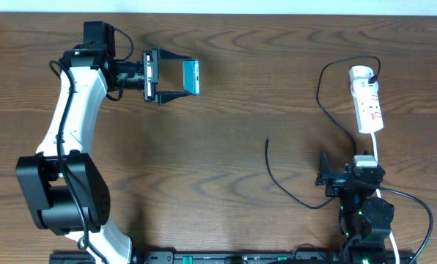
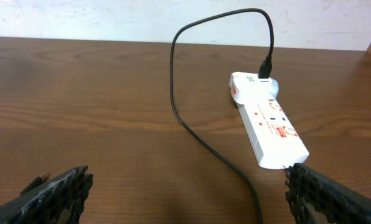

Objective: Plug charger to phone and switch on socket
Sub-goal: 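Lift the phone with the left gripper and tilt it upright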

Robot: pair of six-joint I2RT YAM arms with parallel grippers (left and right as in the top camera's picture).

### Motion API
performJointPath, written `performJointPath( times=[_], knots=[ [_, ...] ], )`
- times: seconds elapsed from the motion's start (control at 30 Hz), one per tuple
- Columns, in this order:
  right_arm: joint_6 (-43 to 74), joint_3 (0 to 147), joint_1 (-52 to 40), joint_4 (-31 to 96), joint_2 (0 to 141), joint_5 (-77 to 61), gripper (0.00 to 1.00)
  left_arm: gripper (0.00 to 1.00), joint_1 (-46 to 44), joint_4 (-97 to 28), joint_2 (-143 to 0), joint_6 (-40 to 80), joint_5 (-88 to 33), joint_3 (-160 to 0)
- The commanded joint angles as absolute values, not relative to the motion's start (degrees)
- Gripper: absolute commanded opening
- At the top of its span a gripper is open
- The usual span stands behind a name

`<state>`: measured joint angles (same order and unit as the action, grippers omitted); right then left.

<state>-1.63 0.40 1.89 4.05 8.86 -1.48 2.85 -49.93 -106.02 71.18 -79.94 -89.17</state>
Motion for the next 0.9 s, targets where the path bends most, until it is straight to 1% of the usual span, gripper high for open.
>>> performJointPath(
  times=[0.0,0.13,0.27,0.37,0.53,0.77,0.87],
  knots=[
    [-0.7,0.3,1.4,4.3,8.5,-1.2,0.99,0.07,3.0,-50.0,-104.5,71.9,-83.4,-89.3],
    [-0.7,0.3,1.4,4.3,8.5,-1.2,0.99,0.07,3.0,-50.0,-104.5,71.6,-82.8,-89.3],
    [-0.7,0.3,1.4,4.3,8.5,-1.2,0.99,0.07,3.0,-49.6,-104.5,69.6,-79.0,-89.3],
    [-0.7,0.3,1.4,4.3,8.5,-1.2,0.99,0.07,3.0,-49.6,-104.5,67.7,-73.7,-89.3],
    [-0.7,0.3,1.4,4.3,8.5,-1.2,0.99,0.07,2.8,-49.6,-104.5,62.1,-59.8,-89.3],
    [-0.7,0.3,1.4,4.3,8.5,-1.2,0.99,0.07,1.3,-50.0,-104.5,49.7,-48.5,-89.3],
    [-0.7,0.3,1.4,4.3,8.5,-1.2,0.99,0.07,0.5,-51.8,-104.5,46.9,-43.5,-89.3]
  ],
)
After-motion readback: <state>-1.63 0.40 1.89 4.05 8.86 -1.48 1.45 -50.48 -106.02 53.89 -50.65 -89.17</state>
